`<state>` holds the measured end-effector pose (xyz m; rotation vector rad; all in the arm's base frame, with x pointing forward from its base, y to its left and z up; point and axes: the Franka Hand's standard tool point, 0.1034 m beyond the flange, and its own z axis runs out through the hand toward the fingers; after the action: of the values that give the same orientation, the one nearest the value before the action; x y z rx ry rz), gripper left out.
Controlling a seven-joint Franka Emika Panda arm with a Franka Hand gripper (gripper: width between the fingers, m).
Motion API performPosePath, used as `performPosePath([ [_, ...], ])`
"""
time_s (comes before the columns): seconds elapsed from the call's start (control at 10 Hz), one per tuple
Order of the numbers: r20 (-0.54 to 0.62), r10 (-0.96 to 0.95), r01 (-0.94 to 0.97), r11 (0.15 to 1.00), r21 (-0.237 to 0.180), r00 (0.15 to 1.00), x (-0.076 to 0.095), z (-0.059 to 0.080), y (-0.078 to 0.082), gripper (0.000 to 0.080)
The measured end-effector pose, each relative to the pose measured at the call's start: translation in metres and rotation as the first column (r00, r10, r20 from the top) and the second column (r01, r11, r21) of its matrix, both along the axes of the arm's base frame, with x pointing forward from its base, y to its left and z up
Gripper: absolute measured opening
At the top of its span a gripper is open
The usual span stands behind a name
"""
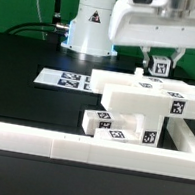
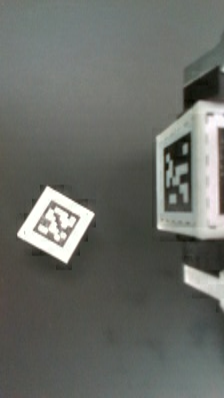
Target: Assemble chair
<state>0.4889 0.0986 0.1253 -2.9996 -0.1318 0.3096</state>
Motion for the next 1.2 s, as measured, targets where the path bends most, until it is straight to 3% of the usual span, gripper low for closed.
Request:
performPosePath([
  [0.1, -0.028, 0.01, -0.009, 1.0, 0.013, 1.0, 0.012, 0.013, -0.01, 0.0282],
  [0.2, -0.033, 0.004, -0.004, 1.0, 0.016, 0.999, 0.026, 0.016, -0.016, 0.0282],
  [0.6, -0.031, 0.015, -0.014, 1.0, 0.018, 0.999, 0.027, 0.014, -0.015, 0.0282],
  [1.0, 0.009, 0.089, -0.089, 0.995, 0.045, 0.996, 0.081, 0.036, -0.021, 0.0282],
  [1.2, 0.007, 0.087, -0.087, 0.995, 0.044, 0.996, 0.079, 0.033, -0.02, 0.0282],
])
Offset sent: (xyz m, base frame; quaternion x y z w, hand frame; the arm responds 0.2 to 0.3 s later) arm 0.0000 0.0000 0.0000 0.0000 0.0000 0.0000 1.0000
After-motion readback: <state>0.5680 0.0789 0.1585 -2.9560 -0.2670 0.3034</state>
